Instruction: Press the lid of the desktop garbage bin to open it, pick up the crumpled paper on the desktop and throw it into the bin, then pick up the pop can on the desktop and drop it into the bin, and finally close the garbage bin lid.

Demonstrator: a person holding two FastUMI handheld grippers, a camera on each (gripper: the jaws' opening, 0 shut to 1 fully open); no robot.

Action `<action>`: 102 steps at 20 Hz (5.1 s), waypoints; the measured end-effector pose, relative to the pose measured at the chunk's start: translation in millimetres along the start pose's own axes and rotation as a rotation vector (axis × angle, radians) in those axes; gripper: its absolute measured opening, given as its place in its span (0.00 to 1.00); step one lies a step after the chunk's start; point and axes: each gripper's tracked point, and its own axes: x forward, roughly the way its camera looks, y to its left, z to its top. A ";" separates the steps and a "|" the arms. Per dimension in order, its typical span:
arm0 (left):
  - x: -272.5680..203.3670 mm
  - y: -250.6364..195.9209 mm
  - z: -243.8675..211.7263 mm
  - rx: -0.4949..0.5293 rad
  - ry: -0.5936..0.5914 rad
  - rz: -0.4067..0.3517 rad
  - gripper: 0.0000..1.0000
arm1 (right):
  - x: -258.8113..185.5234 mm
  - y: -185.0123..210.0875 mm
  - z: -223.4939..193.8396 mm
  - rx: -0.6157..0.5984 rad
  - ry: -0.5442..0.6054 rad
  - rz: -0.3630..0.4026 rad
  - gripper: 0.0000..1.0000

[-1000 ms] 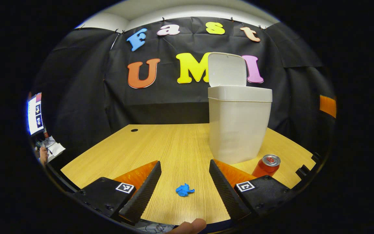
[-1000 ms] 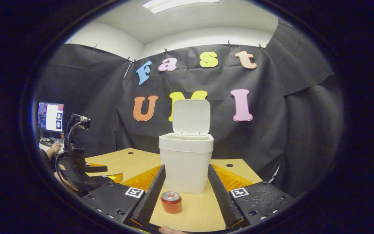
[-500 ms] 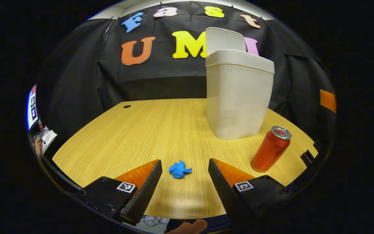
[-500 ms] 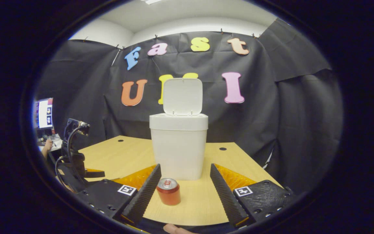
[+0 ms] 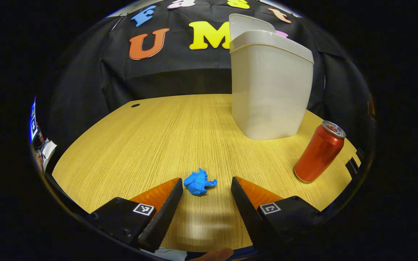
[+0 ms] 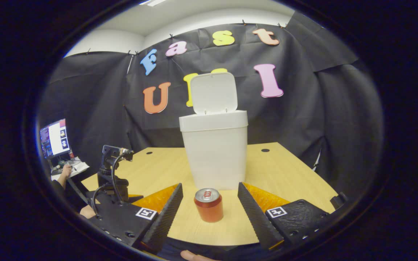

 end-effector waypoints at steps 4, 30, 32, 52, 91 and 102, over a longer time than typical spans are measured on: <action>7.4 4.5 -7.7 -0.026 0.032 -0.011 0.77 | 17.2 6.3 -27.9 -0.048 0.103 0.005 0.94; -13.0 3.4 26.9 0.080 -0.077 -0.021 0.47 | 94.6 -9.0 -104.6 -0.024 0.325 -0.057 0.94; -15.5 1.8 27.0 0.075 -0.076 -0.027 0.47 | 99.6 -6.3 -104.0 -0.028 0.308 -0.054 0.89; -72.9 -5.3 77.2 0.026 -0.249 -0.024 0.47 | 44.4 1.4 -9.6 -0.065 -0.023 0.018 0.77; -26.5 -59.2 337.2 -0.071 -0.620 0.084 0.46 | -24.6 -119.9 90.8 -0.084 -0.226 -0.155 0.77; 11.9 -110.0 365.7 0.044 -0.603 0.039 0.51 | -13.6 -138.4 73.4 0.044 -0.160 -0.122 0.77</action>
